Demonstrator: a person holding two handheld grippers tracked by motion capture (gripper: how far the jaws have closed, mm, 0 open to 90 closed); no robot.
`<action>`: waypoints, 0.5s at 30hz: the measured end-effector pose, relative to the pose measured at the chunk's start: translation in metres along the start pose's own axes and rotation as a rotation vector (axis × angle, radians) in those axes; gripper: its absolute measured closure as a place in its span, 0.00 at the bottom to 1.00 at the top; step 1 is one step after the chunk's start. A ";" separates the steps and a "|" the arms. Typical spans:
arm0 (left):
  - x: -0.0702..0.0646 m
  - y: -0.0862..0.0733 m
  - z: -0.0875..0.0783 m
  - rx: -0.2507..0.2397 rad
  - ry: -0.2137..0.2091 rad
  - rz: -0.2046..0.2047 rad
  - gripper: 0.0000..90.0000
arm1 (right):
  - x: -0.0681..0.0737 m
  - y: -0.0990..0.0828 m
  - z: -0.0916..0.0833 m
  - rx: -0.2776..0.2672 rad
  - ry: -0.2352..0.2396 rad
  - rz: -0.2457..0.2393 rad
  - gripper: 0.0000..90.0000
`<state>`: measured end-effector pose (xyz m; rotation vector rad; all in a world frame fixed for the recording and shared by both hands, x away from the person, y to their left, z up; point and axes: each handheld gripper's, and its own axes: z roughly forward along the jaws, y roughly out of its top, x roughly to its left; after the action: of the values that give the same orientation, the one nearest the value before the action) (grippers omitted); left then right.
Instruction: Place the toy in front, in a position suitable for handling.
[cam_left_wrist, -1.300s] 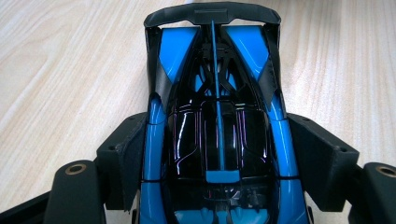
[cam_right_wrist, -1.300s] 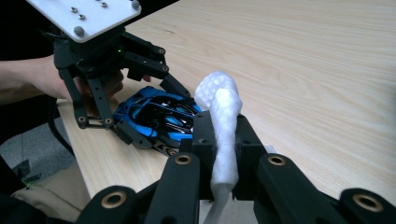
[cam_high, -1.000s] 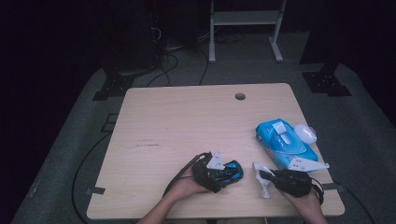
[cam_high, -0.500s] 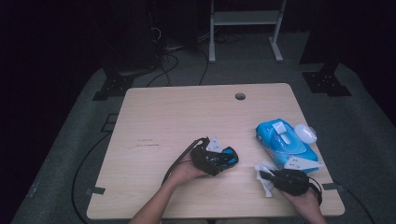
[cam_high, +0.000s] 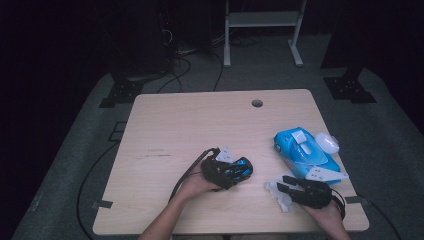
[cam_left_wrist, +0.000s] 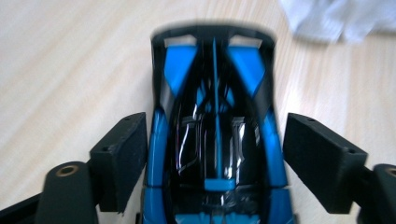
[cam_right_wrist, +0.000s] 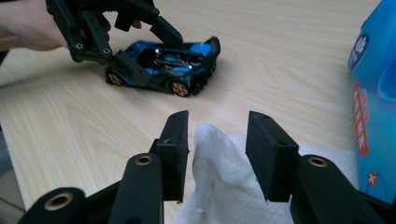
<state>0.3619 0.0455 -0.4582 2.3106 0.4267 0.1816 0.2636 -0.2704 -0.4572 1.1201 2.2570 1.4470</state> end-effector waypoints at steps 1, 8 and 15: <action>-0.001 0.002 -0.002 -0.010 0.002 -0.001 0.22 | 0.000 0.000 -0.001 -0.002 -0.001 -0.001 0.63; -0.004 0.002 -0.017 -0.053 0.014 -0.007 0.18 | 0.001 0.004 -0.007 -0.041 0.023 0.007 0.57; -0.001 -0.005 -0.044 -0.104 0.056 -0.007 0.16 | 0.003 0.008 -0.008 -0.055 0.038 0.000 0.53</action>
<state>0.3487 0.0779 -0.4309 2.2057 0.4431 0.2596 0.2609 -0.2717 -0.4459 1.0847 2.2280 1.5331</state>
